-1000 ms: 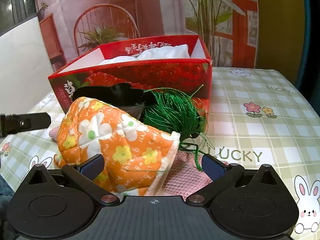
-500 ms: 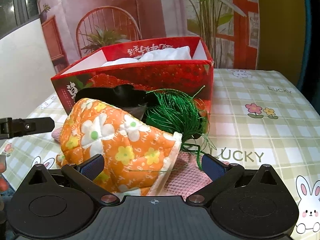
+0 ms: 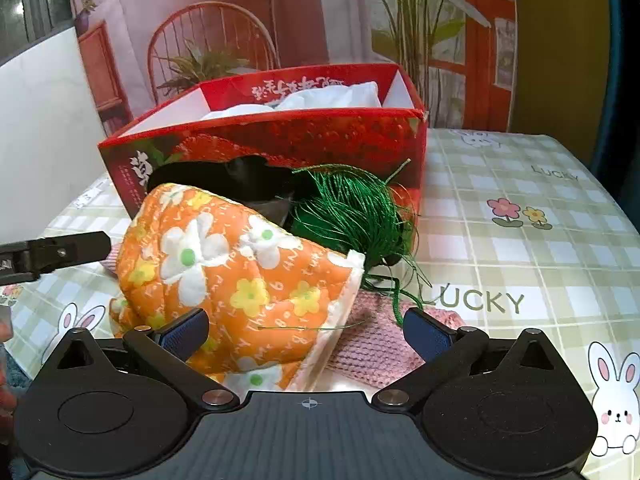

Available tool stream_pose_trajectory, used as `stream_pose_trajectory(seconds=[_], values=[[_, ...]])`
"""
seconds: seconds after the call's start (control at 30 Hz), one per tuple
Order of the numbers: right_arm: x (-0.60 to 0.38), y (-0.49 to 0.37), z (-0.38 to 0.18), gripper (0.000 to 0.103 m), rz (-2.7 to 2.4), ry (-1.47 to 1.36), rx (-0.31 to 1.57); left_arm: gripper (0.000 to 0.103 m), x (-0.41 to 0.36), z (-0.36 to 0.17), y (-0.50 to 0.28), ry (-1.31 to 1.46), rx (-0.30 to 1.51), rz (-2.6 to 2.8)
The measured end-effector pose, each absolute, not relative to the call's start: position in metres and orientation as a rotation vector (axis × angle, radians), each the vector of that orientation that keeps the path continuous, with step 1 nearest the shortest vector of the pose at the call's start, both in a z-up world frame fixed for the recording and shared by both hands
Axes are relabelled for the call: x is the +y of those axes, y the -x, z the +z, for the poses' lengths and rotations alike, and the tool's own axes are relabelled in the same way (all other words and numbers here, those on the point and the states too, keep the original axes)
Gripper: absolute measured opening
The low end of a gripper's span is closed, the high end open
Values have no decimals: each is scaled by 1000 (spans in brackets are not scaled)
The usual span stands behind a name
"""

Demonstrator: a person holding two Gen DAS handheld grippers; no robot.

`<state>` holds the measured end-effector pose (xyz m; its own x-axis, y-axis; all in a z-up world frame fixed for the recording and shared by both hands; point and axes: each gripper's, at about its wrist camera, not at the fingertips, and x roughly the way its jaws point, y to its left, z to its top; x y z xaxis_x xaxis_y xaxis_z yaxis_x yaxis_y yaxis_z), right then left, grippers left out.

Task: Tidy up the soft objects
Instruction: 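Move both grippers back down to the orange floral pouch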

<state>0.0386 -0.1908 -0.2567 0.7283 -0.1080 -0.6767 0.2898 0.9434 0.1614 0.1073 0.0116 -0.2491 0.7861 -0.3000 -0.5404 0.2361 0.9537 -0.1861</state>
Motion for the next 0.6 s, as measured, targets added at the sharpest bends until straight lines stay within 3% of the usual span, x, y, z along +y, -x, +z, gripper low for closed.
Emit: stream_pose_trajectory(seconds=[0.37, 0.6], values=[[-182, -41, -259, 94, -111, -272, 737, 102, 9, -253, -112, 86, 623, -302], [-181, -44, -268, 89, -69, -287, 771, 84, 2, -262, -115, 79, 694, -418]])
